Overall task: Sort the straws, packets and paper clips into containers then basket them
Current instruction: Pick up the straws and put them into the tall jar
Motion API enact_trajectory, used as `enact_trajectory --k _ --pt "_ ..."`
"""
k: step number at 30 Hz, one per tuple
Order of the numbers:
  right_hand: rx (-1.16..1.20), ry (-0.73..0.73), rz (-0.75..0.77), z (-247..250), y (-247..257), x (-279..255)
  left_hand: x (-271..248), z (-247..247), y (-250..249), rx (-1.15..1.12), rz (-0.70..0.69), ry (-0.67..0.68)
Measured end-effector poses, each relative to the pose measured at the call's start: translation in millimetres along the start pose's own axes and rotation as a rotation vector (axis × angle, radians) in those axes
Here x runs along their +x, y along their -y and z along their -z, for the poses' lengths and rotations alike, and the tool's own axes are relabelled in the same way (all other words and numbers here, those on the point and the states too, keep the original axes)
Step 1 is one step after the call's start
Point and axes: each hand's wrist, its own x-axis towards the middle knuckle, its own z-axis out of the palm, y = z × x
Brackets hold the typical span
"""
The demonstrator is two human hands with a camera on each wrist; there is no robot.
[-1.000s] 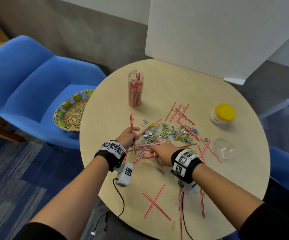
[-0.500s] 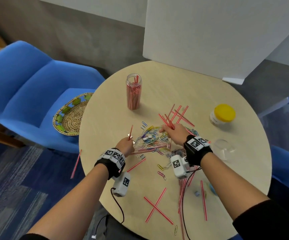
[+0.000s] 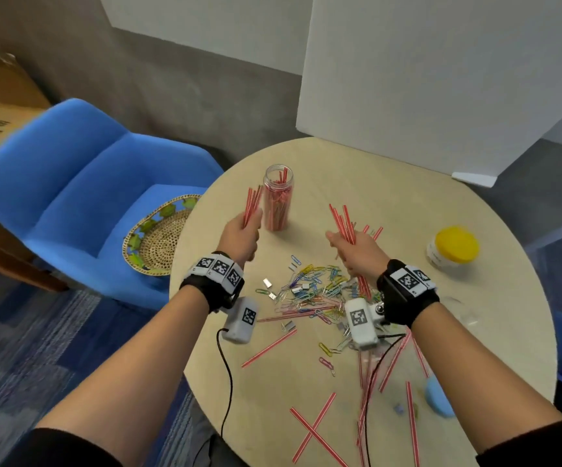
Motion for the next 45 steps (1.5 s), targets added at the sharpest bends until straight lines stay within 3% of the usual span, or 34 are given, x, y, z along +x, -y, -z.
enact_trajectory --k 4,6,8,12,15,21,28,36,41,45 --pt "0.357 -0.011 0.064 10.7 47.5 7.1 42.0 11.3 -69.2 -0.274 -0.081 -0.011" --pt "0.418 -0.042 0.122 15.3 68.6 12.5 60.4 12.9 -95.5 -0.308 -0.137 -0.049" --pt "0.286 -0.099 0.202 19.2 84.4 16.5 74.1 10.7 -110.6 -0.172 -0.211 -0.086" --pt "-0.201 -0.207 0.28 25.5 101.8 27.5 92.7 1.5 -125.7 0.14 -0.415 -0.079" --pt "-0.191 -0.22 0.26 29.6 102.6 37.1 99.6 -5.6 -134.6 0.156 -0.474 -0.041" --pt "-0.07 -0.206 0.192 38.0 96.0 44.8 119.7 -9.4 -124.5 0.316 -0.497 0.042" --pt "-0.028 -0.22 0.331 47.4 110.2 57.4 129.4 -1.4 -91.2 0.637 -0.458 0.148" --pt "-0.064 -0.279 0.415 49.5 133.1 78.7 134.6 6.6 -83.0 0.547 -0.588 0.062" --pt "-0.11 -0.264 0.428 45.5 144.8 84.5 138.3 11.0 -86.6 0.721 -0.591 0.153" --pt "-0.168 -0.295 0.467 42.5 149.6 84.5 138.1 14.0 -84.2 0.669 -0.665 0.117"
